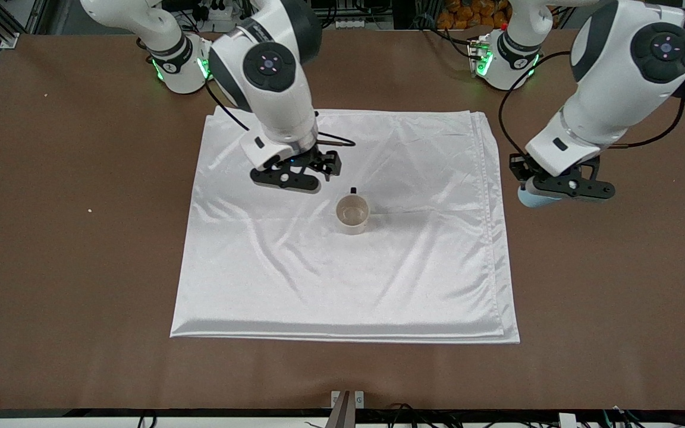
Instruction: Place blue cup into white mug on cloth
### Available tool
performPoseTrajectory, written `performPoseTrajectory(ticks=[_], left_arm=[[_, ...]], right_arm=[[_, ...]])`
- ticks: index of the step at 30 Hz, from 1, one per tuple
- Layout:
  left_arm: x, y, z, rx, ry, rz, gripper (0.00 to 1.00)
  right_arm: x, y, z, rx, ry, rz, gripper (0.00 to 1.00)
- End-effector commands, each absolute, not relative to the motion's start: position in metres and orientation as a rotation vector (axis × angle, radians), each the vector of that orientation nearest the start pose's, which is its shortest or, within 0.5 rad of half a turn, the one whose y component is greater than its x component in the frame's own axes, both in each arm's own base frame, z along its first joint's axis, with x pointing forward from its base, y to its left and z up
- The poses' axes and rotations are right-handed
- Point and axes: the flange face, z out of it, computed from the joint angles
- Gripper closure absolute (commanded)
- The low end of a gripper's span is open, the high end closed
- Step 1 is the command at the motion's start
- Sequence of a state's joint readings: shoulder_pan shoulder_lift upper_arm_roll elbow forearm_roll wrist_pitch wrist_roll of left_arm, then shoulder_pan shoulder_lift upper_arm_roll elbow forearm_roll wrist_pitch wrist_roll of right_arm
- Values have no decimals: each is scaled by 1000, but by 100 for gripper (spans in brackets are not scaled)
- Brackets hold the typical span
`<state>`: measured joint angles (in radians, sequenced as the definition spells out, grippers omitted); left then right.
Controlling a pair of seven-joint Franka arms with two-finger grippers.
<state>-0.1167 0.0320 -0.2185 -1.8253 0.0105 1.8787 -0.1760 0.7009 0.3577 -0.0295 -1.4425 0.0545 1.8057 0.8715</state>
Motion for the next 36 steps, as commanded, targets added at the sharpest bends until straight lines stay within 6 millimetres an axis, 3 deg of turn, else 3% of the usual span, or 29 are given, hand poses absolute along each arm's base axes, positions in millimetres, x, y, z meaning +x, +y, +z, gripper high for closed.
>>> performPoseTrajectory(ticks=[1, 6, 11, 20, 26, 30, 36], left_arm=[[541, -237, 499, -3105, 209, -25, 100], [535, -280, 489, -3117, 156, -12, 100], [531, -325, 477, -3134, 156, 11, 100], [523, -404, 434, -3103, 110, 27, 100], [517, -438, 417, -3105, 51, 35, 100], [511, -462, 406, -3111, 17, 47, 100], [506, -481, 388, -3119, -25, 46, 100]], right_arm=[[517, 374, 536, -3109, 282, 26, 0], [521, 312, 584, -3137, 207, 12, 0], [530, 245, 612, -3142, 149, 38, 0], [554, 141, 620, -3134, 114, 92, 0], [565, 101, 616, -3125, 92, 102, 0], [569, 90, 609, -3125, 104, 118, 0], [577, 80, 598, -3127, 131, 134, 0]])
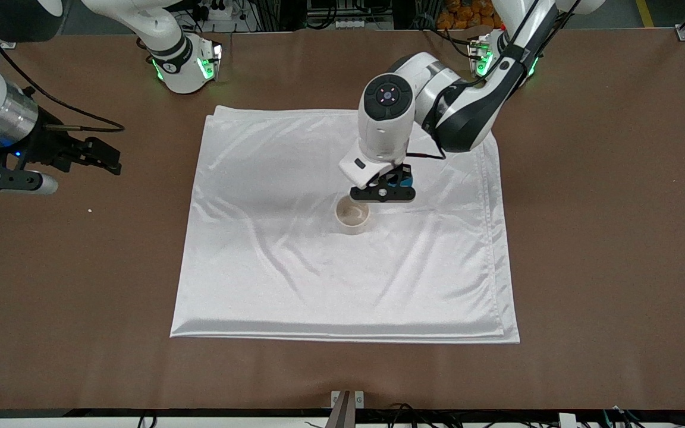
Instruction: Place blue cup into white mug on cloth
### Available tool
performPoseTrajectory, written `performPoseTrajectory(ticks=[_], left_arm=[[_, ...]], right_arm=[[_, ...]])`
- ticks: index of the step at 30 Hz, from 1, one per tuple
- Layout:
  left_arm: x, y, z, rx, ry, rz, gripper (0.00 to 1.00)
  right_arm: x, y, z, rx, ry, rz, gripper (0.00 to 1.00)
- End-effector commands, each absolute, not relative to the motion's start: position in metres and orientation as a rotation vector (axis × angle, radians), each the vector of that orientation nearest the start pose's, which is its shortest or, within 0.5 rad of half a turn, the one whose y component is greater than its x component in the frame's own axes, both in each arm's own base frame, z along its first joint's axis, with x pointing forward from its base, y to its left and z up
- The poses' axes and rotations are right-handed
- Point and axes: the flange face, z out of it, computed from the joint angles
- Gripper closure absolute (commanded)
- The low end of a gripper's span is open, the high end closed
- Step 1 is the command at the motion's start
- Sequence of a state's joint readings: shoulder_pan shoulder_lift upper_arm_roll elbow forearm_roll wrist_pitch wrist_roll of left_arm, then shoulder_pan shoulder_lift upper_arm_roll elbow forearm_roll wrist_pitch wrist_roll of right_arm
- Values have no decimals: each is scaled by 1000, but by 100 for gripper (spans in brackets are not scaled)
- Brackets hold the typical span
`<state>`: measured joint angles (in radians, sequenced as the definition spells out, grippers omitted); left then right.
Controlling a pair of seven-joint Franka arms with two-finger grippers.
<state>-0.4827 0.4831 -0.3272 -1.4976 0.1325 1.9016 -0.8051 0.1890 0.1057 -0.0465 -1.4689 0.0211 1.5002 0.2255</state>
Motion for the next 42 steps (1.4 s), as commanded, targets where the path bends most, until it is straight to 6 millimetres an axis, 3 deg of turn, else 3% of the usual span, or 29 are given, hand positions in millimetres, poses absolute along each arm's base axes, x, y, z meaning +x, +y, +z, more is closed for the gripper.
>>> performPoseTrajectory(ticks=[1, 7, 13, 20, 35, 42], left_arm=[[505, -485, 382, -3122, -36, 46, 100], [506, -497, 366, -3128, -65, 18, 100], [506, -513, 350, -3117, -137, -18, 100], [510, -524, 334, -3125, -170, -38, 100], [519, -538, 320, -3161, -184, -74, 100], [518, -539, 309, -3153, -188, -51, 100]], right_arm=[[577, 79, 597, -3127, 133, 136, 0], [582, 60, 595, -3123, 186, 134, 0], [582, 57, 598, -3128, 194, 123, 0], [584, 34, 598, -3118, 256, 123, 0], [584, 39, 598, -3154, 233, 115, 0], [585, 37, 597, -3167, 127, 115, 0]])
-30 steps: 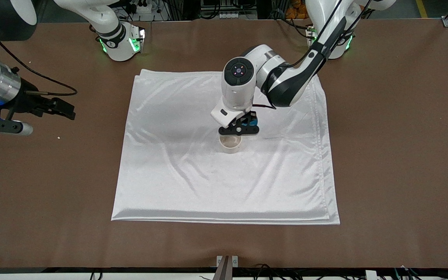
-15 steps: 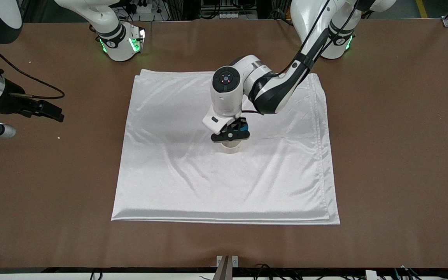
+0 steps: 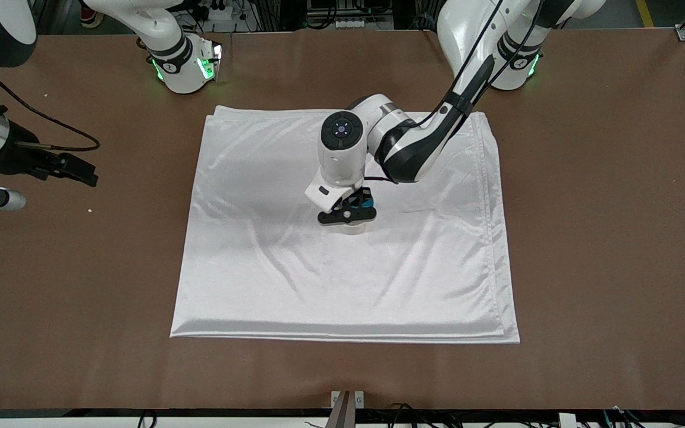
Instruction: Place blue cup into white mug on cloth
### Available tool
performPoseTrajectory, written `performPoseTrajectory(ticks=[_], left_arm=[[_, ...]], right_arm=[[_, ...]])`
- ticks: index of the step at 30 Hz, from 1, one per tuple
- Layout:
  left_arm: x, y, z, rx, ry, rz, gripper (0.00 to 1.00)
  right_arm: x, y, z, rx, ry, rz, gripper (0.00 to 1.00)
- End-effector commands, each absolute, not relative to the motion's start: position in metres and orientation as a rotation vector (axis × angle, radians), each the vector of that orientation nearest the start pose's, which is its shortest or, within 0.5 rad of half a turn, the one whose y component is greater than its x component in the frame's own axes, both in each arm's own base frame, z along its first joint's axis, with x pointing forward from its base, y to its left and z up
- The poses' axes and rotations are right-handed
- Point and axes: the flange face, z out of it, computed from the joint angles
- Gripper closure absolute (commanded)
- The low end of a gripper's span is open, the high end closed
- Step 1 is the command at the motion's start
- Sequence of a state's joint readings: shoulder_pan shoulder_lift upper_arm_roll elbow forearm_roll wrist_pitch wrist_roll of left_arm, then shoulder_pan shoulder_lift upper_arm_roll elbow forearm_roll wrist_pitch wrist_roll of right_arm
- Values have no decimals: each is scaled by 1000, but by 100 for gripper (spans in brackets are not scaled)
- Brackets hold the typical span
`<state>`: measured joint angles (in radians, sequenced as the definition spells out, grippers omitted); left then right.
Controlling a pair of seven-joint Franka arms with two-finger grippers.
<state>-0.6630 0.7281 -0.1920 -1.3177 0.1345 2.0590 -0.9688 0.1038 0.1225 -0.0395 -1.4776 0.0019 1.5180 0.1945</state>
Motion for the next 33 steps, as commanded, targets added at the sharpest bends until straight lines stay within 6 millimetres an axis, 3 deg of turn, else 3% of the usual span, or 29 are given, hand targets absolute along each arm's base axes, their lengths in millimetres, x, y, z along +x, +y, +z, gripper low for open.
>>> performPoseTrajectory(ticks=[1, 8, 14, 33], left_arm=[[518, -538, 309, -3155, -195, -48, 100], [519, -537, 303, -3157, -214, -21, 100], [519, -539, 285, -3156, -216, -11, 100], [517, -540, 282, -3158, -208, -6, 99]], right_arm=[[585, 37, 598, -3167, 127, 112, 0], [585, 38, 598, -3170, 127, 112, 0], [587, 39, 599, -3167, 131, 76, 0], [591, 29, 607, -3160, 164, -18, 0]])
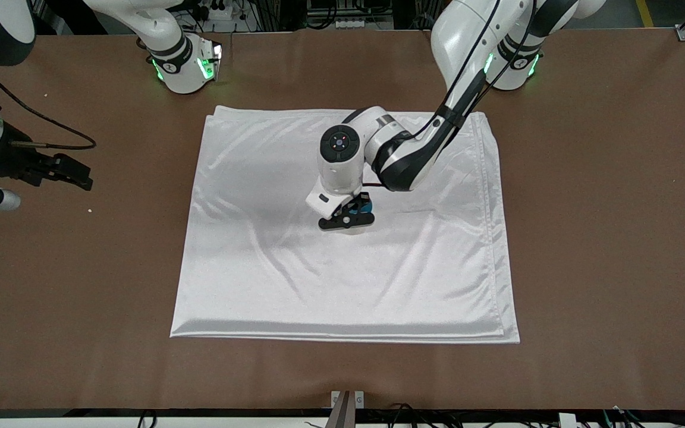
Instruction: Place blue cup into white mug on cloth
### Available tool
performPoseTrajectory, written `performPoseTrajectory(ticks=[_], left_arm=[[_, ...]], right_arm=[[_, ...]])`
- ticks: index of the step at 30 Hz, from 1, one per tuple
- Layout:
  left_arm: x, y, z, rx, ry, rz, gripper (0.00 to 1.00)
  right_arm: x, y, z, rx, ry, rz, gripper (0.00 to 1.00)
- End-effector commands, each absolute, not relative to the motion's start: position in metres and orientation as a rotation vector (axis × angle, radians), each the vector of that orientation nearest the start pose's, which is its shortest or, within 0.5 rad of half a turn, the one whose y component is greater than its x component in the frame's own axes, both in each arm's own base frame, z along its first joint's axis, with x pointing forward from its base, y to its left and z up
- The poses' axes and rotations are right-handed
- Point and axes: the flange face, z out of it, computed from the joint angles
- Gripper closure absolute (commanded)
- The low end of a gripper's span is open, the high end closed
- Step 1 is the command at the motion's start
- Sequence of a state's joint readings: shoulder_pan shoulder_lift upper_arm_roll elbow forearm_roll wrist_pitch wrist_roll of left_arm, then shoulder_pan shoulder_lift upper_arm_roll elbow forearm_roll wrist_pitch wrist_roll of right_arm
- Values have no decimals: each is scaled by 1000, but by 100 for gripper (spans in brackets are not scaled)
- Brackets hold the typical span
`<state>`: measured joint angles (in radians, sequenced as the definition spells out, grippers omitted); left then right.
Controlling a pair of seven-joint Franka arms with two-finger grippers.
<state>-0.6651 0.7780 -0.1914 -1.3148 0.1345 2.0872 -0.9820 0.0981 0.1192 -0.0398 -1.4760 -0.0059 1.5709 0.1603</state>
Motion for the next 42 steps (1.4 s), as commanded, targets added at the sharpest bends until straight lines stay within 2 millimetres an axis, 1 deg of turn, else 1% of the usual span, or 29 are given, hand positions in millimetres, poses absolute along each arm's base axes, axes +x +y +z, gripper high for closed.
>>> performPoseTrajectory(ticks=[1, 4, 7, 11, 14, 16, 21, 24, 25, 26, 28, 32, 34, 35, 36, 38, 41, 42], left_arm=[[517, -540, 282, -3158, -208, -6, 99], [517, -541, 283, -3159, -206, -7, 96], [517, -541, 284, -3162, -207, -9, 92], [517, -541, 284, -3162, -207, -9, 81], [517, -541, 285, -3161, -205, -11, 67], [517, -541, 288, -3164, -208, -17, 64], [518, -540, 296, -3169, -211, -25, 61], [517, -540, 308, -3176, -208, -40, 58], [518, -539, 312, -3179, -210, -49, 56], [520, -537, 317, -3182, -217, -57, 51], [521, -533, 324, -3177, -223, -59, 34], [519, -519, 352, -3145, -219, -54, 12], [525, -502, 370, -3117, -224, -36, 6], [530, -492, 376, -3104, -226, -25, 0], [533, -483, 385, -3097, -213, -17, 0], [533, -471, 401, -3089, -185, -15, 0], [535, -443, 426, -3085, -176, -14, 0], [533, -435, 433, -3082, -174, -15, 0]], right_arm=[[591, 29, 608, -3159, 164, -30, 0], [592, 29, 608, -3158, 164, -38, 0], [593, 25, 609, -3157, 173, -54, 0], [593, 20, 608, -3155, 183, -56, 0], [594, 15, 608, -3155, 183, -56, 0], [593, 13, 607, -3153, 185, -61, 0], [592, 12, 605, -3150, 184, -94, 0], [591, 12, 605, -3149, 186, -104, 0], [590, 12, 605, -3149, 186, -102, 0], [588, 13, 605, -3149, 184, -101, 0], [584, 13, 602, -3147, 184, -92, 0], [578, 11, 601, -3145, 184, -81, 0], [577, 9, 600, -3146, 163, -71, 0], [576, 9, 598, -3147, 148, -64, 0], [574, 9, 599, -3146, 132, -66, 0], [572, 9, 598, -3141, 132, -61, 0], [571, 9, 599, -3141, 129, -65, 0], [570, 9, 600, -3141, 129, -65, 0]])
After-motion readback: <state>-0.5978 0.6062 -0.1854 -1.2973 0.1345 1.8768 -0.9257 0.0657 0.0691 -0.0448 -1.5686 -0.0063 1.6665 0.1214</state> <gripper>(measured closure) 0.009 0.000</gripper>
